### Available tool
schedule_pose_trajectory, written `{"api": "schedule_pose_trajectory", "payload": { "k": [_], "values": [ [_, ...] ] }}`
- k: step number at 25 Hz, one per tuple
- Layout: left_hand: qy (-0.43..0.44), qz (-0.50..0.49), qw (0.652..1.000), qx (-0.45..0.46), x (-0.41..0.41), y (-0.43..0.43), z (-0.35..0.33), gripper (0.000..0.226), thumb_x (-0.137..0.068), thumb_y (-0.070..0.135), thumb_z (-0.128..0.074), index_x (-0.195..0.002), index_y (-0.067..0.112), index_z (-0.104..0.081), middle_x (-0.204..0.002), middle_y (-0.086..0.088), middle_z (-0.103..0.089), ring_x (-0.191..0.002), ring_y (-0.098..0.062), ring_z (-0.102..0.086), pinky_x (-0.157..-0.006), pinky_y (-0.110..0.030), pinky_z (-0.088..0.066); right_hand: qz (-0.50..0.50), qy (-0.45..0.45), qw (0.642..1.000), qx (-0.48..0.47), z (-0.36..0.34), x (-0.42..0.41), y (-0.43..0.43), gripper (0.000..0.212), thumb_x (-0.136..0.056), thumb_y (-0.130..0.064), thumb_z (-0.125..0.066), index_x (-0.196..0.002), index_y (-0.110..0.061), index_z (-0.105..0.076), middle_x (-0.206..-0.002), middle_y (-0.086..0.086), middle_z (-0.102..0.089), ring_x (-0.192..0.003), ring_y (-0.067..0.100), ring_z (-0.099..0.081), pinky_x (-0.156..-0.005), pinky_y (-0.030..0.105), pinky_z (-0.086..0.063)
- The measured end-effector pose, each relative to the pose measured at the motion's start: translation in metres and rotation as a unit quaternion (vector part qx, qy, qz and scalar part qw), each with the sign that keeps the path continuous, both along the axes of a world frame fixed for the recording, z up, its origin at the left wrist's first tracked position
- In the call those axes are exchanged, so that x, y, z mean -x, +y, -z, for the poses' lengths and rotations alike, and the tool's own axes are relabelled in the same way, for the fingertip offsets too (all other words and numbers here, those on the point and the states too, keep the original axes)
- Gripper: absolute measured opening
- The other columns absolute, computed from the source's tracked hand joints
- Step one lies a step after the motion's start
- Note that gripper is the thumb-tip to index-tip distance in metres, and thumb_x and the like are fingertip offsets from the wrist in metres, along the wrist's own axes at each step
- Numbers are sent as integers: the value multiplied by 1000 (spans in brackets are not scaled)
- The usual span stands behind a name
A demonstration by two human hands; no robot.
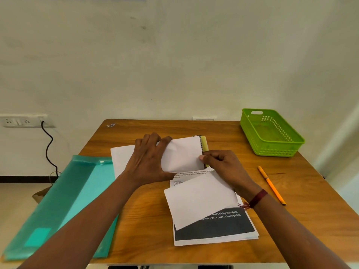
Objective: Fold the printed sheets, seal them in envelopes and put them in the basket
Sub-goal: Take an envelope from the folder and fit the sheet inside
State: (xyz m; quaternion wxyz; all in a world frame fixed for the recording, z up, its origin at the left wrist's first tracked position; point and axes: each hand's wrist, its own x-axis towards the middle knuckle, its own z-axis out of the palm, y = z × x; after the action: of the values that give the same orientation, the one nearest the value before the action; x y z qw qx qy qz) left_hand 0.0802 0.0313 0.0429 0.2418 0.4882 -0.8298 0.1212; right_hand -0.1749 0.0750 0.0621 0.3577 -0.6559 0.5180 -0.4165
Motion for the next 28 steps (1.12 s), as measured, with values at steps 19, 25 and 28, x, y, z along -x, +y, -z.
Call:
{"api": "schedule_pose_trajectory", "payload": {
  "k": [19,25,28],
  "values": [
    [-40,28,999,-4,14,3,15,102,-60,62,-77,-141,14,-39,-135,-7,-51,-118,-27,-50,-102,-46,-41,-33,-52,997,-38,15,8,9,13,-87,-24,-71,-91,-14,-79,-85,1,-77,-75,20,-72,-64,27,-54],
    [-34,18,999,2,10,0,21,100,-63,56,-77,-143,11,-37,-133,-11,-50,-119,-28,-47,-108,-52,-37,42,-64,997,-5,29,14,3,22,-78,-46,-73,-82,-25,-80,-76,14,-73,-66,17,-54,-61,32,-41],
    [-9,-9,1000,-9,-1,-7,25,89,-61,48,-78,-134,10,-44,-126,-12,-51,-116,-29,-47,-111,-56,-33,131,-86,987,30,27,34,6,23,-77,-44,-75,-69,-23,-78,-65,4,-71,-61,13,-56,-57,30,-41]
  ]
}}
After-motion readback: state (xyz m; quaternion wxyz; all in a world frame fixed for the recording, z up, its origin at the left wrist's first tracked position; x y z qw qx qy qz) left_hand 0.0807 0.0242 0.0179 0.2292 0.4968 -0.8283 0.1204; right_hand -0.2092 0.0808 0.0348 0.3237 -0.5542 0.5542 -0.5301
